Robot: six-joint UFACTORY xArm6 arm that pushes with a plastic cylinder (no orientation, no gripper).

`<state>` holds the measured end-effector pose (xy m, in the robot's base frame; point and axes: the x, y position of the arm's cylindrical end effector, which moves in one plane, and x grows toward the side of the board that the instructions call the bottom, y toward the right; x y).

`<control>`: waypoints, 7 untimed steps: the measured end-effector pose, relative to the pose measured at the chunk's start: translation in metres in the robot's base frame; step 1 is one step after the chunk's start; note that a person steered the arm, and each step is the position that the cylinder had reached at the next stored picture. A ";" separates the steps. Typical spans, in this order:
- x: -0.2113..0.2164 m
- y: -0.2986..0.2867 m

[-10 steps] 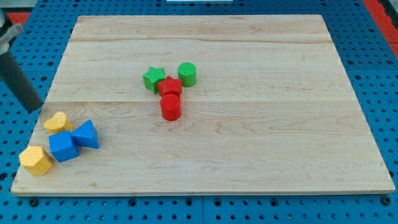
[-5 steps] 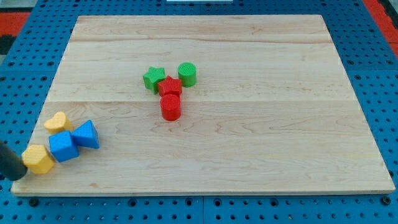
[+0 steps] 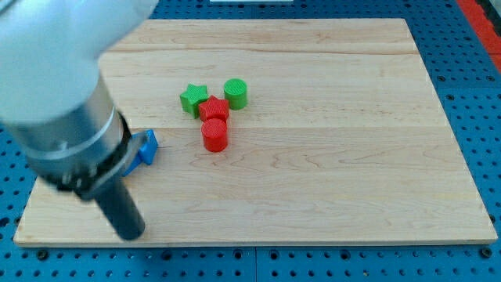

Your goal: Push the yellow hexagon and blue blocks in the red star

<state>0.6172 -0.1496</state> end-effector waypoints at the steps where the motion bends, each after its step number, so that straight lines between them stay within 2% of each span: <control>1: -0.017 -0.060; 2: -0.041 -0.082; 3: -0.063 -0.067; 4: -0.108 -0.067; 6: -0.130 -0.016; 7: -0.155 0.013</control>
